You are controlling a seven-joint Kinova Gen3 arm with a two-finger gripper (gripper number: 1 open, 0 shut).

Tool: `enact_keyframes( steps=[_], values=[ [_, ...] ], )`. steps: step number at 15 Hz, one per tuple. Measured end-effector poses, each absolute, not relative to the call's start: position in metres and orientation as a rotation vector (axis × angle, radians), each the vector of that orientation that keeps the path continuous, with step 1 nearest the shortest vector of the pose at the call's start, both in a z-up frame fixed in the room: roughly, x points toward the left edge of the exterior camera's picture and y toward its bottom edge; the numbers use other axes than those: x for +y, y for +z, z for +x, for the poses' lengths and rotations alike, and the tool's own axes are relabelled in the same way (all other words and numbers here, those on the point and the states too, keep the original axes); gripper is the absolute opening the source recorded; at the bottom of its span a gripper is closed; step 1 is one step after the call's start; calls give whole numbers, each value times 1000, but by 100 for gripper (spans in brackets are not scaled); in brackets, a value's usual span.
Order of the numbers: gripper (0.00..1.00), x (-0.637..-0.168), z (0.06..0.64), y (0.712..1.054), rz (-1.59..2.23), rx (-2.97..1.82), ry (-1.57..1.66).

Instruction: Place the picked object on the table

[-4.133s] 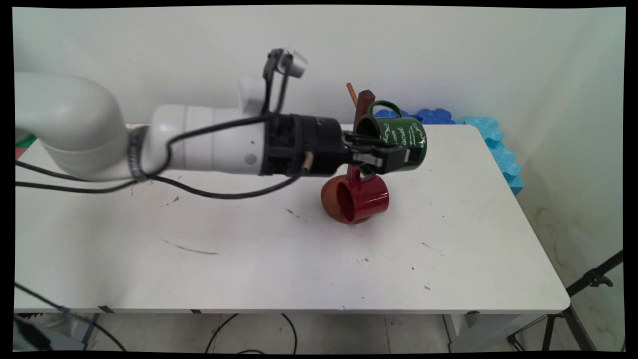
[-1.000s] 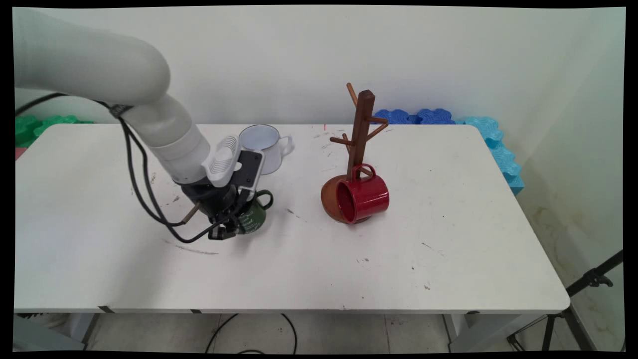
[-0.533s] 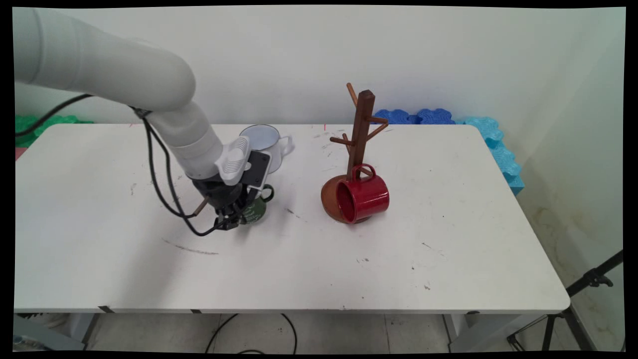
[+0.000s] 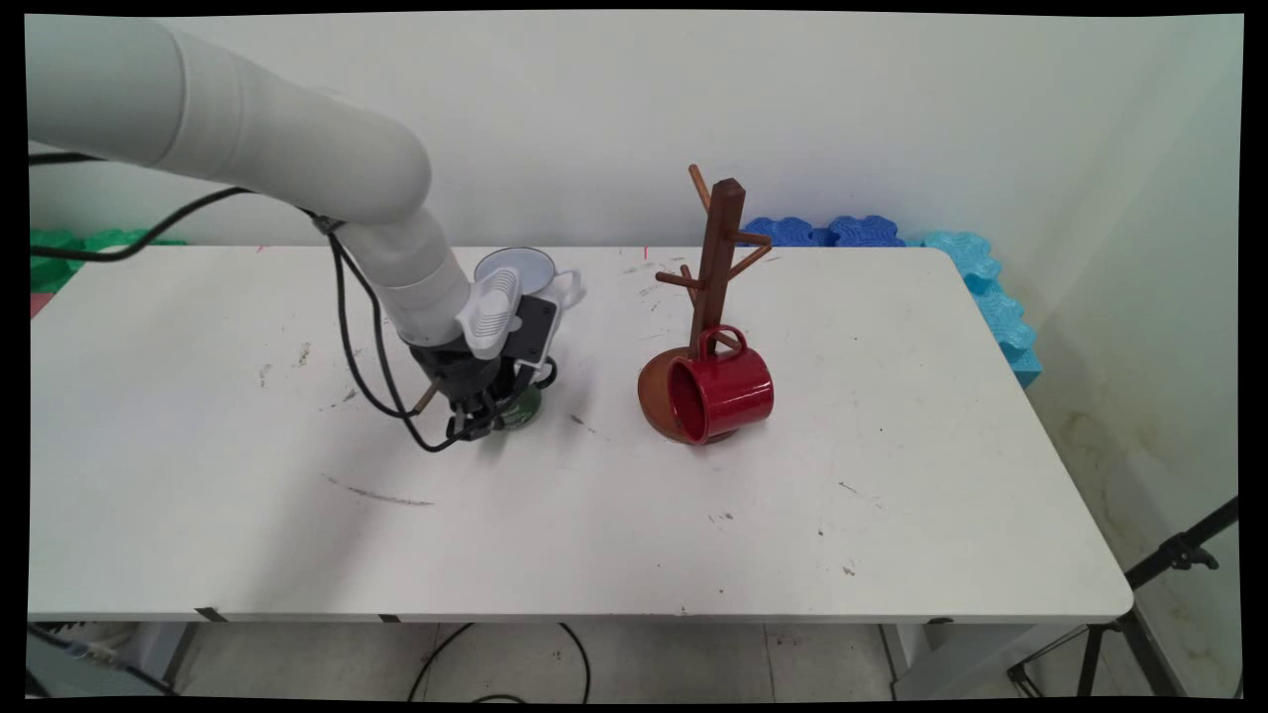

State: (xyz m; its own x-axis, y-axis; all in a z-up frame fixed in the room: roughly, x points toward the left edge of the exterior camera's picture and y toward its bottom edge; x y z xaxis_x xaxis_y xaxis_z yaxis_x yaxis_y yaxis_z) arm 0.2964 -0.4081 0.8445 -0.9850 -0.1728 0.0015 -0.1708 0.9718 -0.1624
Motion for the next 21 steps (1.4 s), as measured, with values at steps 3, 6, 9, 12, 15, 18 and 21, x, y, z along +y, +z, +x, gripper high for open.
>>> enact_keyframes(
  steps=[3, 6, 9, 12, 15, 18, 21],
  values=[
    [0, -416, 295, 840, -269, 3104, -257],
    [0, -422, 293, 837, -271, 3105, -252],
    [0, -425, 292, 835, -276, 3106, -246],
    [0, -427, 291, 833, -280, 3108, -235],
    [100, -429, 290, 831, -287, 3114, -225],
    [100, -430, 287, 831, -291, 3130, -218],
    [100, -431, 285, 836, -293, 3149, -225]
  ],
)
